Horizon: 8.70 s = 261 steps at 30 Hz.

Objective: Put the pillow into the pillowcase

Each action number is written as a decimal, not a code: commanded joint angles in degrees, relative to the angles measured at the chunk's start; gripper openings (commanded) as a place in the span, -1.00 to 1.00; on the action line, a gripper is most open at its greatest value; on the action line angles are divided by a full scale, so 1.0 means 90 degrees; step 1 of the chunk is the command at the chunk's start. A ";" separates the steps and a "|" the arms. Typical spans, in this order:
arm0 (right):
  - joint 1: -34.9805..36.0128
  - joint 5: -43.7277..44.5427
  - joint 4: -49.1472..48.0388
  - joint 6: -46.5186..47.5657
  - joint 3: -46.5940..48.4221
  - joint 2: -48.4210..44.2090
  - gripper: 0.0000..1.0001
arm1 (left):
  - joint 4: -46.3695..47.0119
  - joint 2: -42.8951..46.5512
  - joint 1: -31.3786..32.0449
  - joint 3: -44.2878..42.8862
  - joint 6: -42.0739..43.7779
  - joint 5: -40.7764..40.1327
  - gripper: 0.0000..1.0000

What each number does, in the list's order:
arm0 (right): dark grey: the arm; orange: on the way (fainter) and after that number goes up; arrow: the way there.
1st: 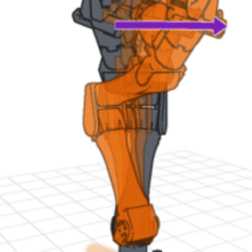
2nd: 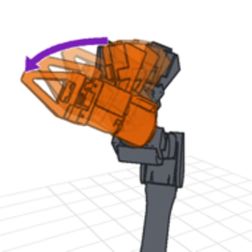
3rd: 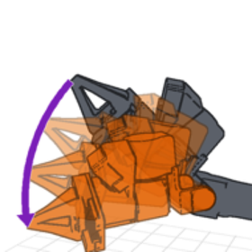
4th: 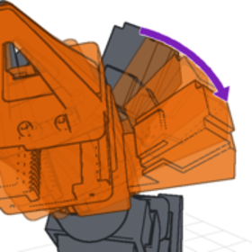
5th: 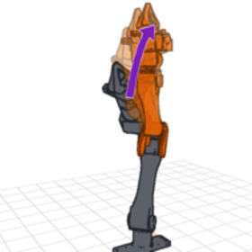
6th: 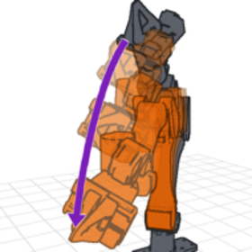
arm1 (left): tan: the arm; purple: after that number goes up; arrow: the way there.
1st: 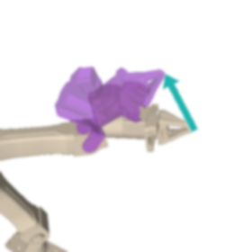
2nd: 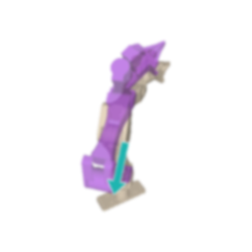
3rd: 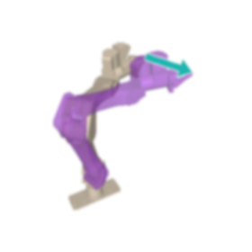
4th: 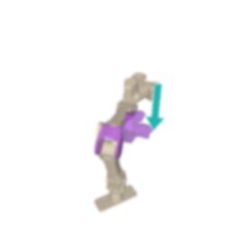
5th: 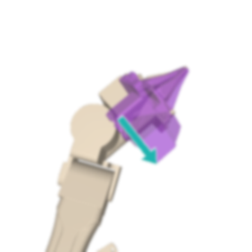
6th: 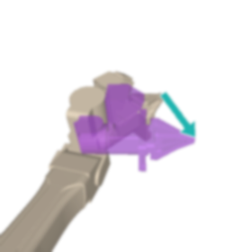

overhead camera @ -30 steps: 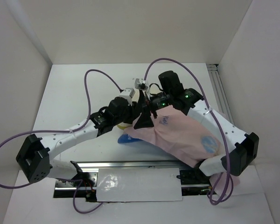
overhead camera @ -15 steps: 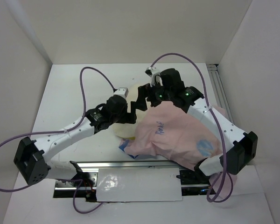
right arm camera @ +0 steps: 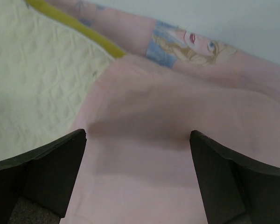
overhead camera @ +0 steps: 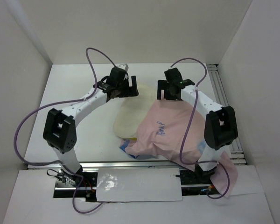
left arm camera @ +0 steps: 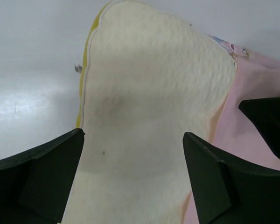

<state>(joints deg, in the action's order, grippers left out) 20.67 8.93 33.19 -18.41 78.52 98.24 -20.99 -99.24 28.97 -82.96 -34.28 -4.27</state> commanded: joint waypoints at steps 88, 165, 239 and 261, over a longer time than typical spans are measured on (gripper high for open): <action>0.2988 -0.0864 -0.0582 0.0670 0.5924 0.1438 -1.00 | 0.4296 0.2384 0.0180 0.2508 -0.0048 -0.1382 -0.99; -0.0245 -0.2331 -0.3356 0.0639 -0.3920 -0.1657 -0.51 | 0.1238 -0.0048 0.2328 0.0711 0.0587 -0.1372 -1.00; 0.1229 0.0551 0.0541 0.1685 0.5005 0.3331 0.16 | 0.2253 -0.0642 -0.0787 0.0751 -0.1543 0.1119 0.77; 0.1706 0.0093 -0.0562 0.2045 0.4859 0.2338 -1.00 | 0.3649 -0.0910 -0.0280 0.0798 -0.0801 0.1081 -1.00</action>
<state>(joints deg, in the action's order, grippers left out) 32.18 16.75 35.14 -2.74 119.98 128.46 3.73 -113.47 24.40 -78.70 -44.88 4.93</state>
